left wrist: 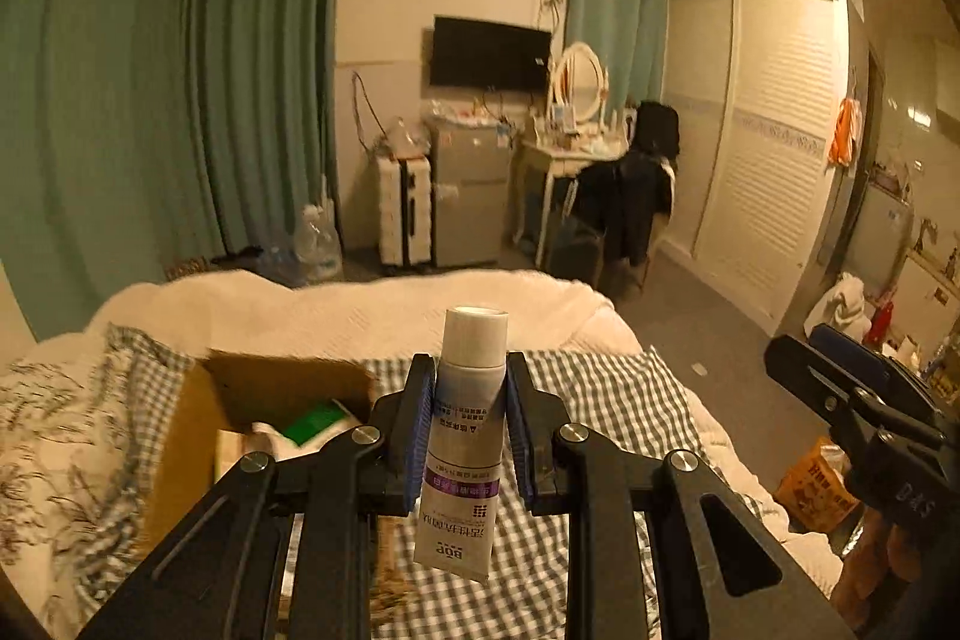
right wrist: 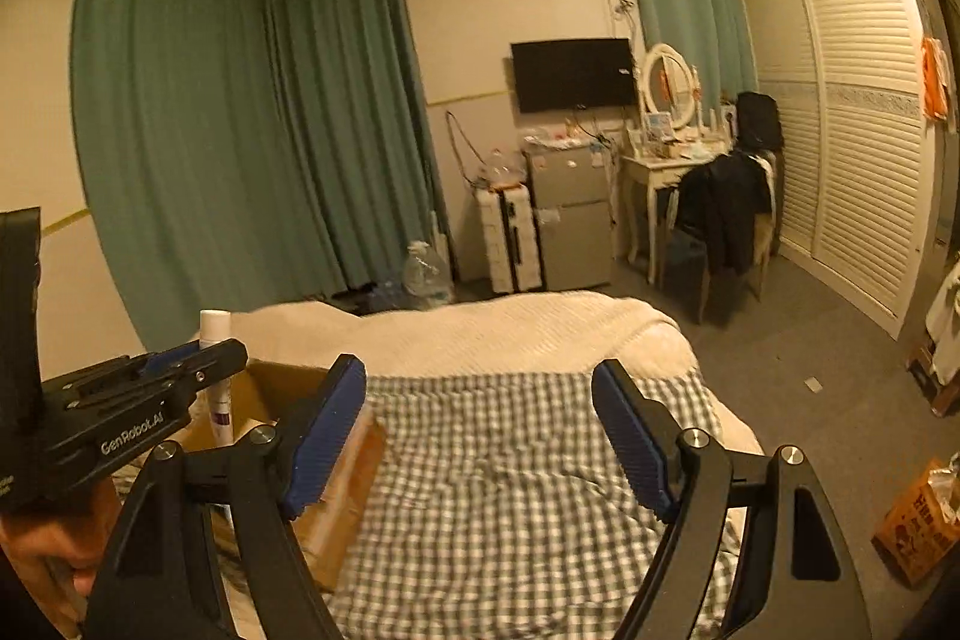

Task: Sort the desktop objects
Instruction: 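Carry the spray bottle with the left tool over the cardboard box, then lower the spray bottle into the box and open the left tool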

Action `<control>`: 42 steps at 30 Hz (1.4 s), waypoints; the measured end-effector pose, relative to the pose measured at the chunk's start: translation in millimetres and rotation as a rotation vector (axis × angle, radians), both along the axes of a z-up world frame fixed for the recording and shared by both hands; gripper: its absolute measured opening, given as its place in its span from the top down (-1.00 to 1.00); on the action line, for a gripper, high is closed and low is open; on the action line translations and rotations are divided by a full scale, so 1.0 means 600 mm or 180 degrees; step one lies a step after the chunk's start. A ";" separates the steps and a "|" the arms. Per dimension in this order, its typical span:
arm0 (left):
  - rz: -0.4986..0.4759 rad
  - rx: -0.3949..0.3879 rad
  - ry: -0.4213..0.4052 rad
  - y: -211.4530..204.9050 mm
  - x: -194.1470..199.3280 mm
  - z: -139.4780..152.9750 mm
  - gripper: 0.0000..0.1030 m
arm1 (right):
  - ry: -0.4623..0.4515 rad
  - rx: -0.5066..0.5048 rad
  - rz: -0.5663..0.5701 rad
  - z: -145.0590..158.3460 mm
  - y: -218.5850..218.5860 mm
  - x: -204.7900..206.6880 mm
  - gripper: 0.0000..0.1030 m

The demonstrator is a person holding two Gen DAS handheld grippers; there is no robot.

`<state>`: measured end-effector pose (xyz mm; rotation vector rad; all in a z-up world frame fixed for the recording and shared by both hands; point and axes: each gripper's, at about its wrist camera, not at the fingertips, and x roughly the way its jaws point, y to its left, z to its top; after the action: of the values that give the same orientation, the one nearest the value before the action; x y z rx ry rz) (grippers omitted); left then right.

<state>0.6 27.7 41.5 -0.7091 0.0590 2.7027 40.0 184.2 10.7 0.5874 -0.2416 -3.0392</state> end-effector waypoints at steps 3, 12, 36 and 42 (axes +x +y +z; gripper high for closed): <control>0.0098 0.0027 0.0117 -0.044 0.017 0.018 0.55 | 0.0072 0.0022 0.0119 0.023 -0.044 0.006 -0.51; 0.0395 0.0038 0.0174 -0.159 0.001 0.015 0.55 | 0.0100 0.0017 0.0480 0.039 -0.167 -0.031 -0.51; 0.0823 -0.0275 -0.0831 -0.251 -0.232 -0.271 0.30 | -0.0775 0.0098 0.1028 -0.237 -0.298 -0.292 -0.51; 0.0898 -0.0319 -0.0781 -0.243 -0.222 -0.262 -0.27 | -0.0789 0.0046 0.0949 -0.237 -0.279 -0.284 -0.51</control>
<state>-132.9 -118.0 -115.7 -1.1526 0.0363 2.8665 -130.3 17.0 -131.6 0.9119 -0.1248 -2.6830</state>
